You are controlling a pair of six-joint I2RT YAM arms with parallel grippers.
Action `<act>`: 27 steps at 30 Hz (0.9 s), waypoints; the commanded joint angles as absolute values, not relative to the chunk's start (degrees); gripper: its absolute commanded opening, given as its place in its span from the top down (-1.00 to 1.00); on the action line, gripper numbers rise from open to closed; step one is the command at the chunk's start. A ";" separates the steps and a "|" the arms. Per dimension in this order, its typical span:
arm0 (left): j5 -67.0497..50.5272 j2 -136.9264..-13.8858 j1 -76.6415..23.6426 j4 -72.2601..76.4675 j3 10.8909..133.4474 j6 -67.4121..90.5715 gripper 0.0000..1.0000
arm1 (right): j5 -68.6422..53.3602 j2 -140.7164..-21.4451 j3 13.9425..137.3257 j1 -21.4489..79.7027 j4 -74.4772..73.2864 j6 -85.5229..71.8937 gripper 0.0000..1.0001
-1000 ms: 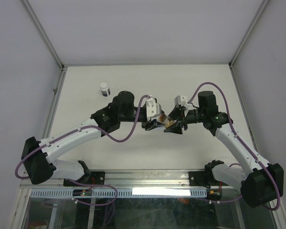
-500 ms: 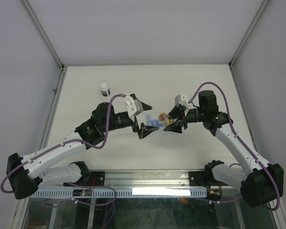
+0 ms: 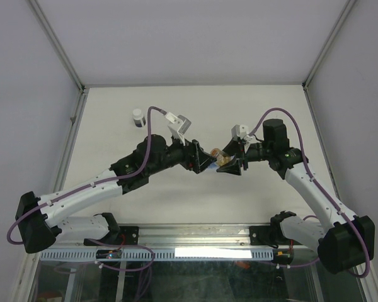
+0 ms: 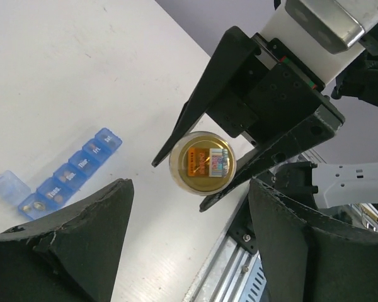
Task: Sort the pills into containers
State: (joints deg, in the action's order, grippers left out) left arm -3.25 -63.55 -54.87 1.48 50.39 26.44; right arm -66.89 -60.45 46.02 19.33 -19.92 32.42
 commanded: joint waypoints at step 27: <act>-1.62 -71.70 -58.85 -4.90 62.74 24.94 0.34 | -68.58 -60.03 47.90 18.73 -17.13 31.90 1.00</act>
